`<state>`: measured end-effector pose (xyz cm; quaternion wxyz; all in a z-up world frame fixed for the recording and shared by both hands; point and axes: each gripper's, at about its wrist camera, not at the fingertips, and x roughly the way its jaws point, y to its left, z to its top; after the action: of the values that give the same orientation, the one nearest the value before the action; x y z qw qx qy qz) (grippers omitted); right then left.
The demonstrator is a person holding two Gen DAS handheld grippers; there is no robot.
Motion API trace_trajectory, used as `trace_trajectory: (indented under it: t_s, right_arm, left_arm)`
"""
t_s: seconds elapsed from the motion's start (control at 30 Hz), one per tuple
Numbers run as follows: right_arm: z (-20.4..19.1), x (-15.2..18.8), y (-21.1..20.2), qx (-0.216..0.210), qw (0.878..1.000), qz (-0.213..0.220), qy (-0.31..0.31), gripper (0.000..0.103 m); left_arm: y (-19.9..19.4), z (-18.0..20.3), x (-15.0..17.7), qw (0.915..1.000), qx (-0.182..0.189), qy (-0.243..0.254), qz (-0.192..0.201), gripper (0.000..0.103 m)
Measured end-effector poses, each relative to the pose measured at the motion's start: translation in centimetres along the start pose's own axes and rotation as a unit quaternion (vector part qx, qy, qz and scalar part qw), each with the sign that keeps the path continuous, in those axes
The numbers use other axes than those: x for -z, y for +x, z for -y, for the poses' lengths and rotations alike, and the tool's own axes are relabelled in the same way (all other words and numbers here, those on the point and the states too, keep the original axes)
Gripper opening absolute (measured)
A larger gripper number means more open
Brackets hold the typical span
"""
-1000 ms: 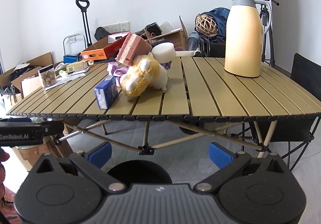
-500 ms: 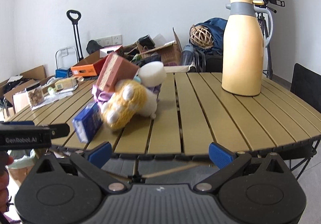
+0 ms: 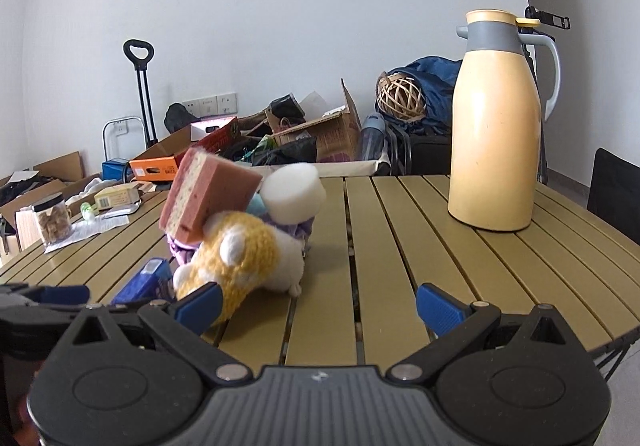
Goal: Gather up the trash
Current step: 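Grasp the blue box with the left tool while the right tool grasps the pink sponge, then lift the blue box and pink sponge and carry both toward the black bin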
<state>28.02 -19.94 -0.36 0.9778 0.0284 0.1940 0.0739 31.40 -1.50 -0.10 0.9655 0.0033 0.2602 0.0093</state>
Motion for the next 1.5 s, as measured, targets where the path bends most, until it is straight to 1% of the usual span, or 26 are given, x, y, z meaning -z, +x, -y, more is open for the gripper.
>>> trace_trajectory:
  t_s: [0.03,0.07,0.1,0.13,0.2,0.3,0.43,0.63,0.8,0.97,1.17,1.2,1.23,1.3,1.33,1.37,1.4,1.47,1.5]
  right_arm:
    - [0.0,0.0,0.2,-0.001,1.0,0.002,0.001,0.103]
    - [0.0,0.0,0.4,-0.003,1.0,0.003,0.003,0.103]
    - [0.0,-0.1,0.4,-0.005,1.0,0.004,0.004,0.103]
    - [-0.1,-0.2,0.7,-0.008,1.0,0.003,0.007,0.103]
    - [-0.3,-0.2,0.9,-0.013,1.0,0.004,0.011,0.103]
    - [-1.0,-0.5,1.5,-0.022,1.0,0.01,0.013,0.103]
    - [-1.9,-1.0,2.3,-0.031,0.999,0.022,0.016,0.103]
    - [-4.0,-2.3,3.1,-0.043,0.997,0.058,0.02,0.103]
    - [-6.1,-3.6,4.5,-0.049,0.996,0.076,0.02,0.103]
    - [-7.5,-4.3,6.2,-0.051,0.995,0.082,0.018,0.103]
    - [-8.3,-4.6,8.1,-0.035,0.996,0.077,0.021,0.099]
    - [-8.4,-4.4,8.4,-0.033,0.996,0.078,0.023,0.093]
    - [-8.4,-4.3,8.6,-0.033,0.996,0.077,0.027,0.089]
    - [-8.4,-4.1,9.2,-0.036,0.996,0.07,0.035,0.075]
    - [-8.3,-4.0,9.4,-0.037,0.996,0.067,0.038,0.072]
    - [-8.3,-3.9,9.6,-0.038,0.996,0.066,0.04,0.064]
    - [-8.2,-3.8,9.6,-0.039,0.996,0.066,0.043,0.053]
    - [-8.2,-3.7,9.7,-0.046,0.995,0.066,0.051,0.042]
    - [-8.0,-3.6,9.5,-0.05,0.995,0.068,0.056,0.039]
  left_arm:
    - [0.2,0.1,0.0,1.0,0.004,0.001,-0.002,0.068]
    - [0.5,0.2,-0.1,1.0,0.009,0.003,-0.002,0.065]
    - [0.7,0.3,-0.1,0.9999,0.013,0.004,-0.003,0.057]
    - [0.9,0.4,-0.1,0.9998,0.017,0.007,-0.003,0.042]
    - [1.5,0.6,0.0,0.9995,0.029,0.01,-0.006,0.027]
    - [1.8,0.6,0.0,0.9996,0.024,0.013,-0.003,0.025]
    - [1.5,-0.3,-0.2,0.9996,0.026,0.006,0.004,0.024]
    - [0.6,-2.7,-0.9,0.9996,0.015,-0.015,0.019,0.024]
    - [-0.1,-4.7,-1.2,0.9992,0.0,-0.03,0.028,0.024]
    - [-0.2,-6.6,-1.5,0.9983,-0.014,-0.047,0.03,0.024]
    - [-0.1,-8.2,-1.4,0.9975,-0.028,-0.058,0.028,0.024]
    - [0.0,-8.4,-1.3,0.9974,-0.03,-0.059,0.027,0.024]
    - [0.0,-8.5,-1.3,0.9973,-0.032,-0.06,0.026,0.024]
    - [0.1,-8.9,-1.2,0.9971,-0.035,-0.063,0.024,0.024]
    - [0.1,-9.0,-1.1,0.997,-0.036,-0.064,0.023,0.024]
    - [0.1,-9.0,-1.1,0.997,-0.036,-0.064,0.023,0.024]
    - [0.1,-9.1,-1.1,0.997,-0.036,-0.064,0.023,0.024]
    - [0.0,-9.1,-1.0,0.9971,-0.036,-0.063,0.024,0.024]
    - [0.0,-9.1,-1.0,0.9971,-0.036,-0.062,0.024,0.024]
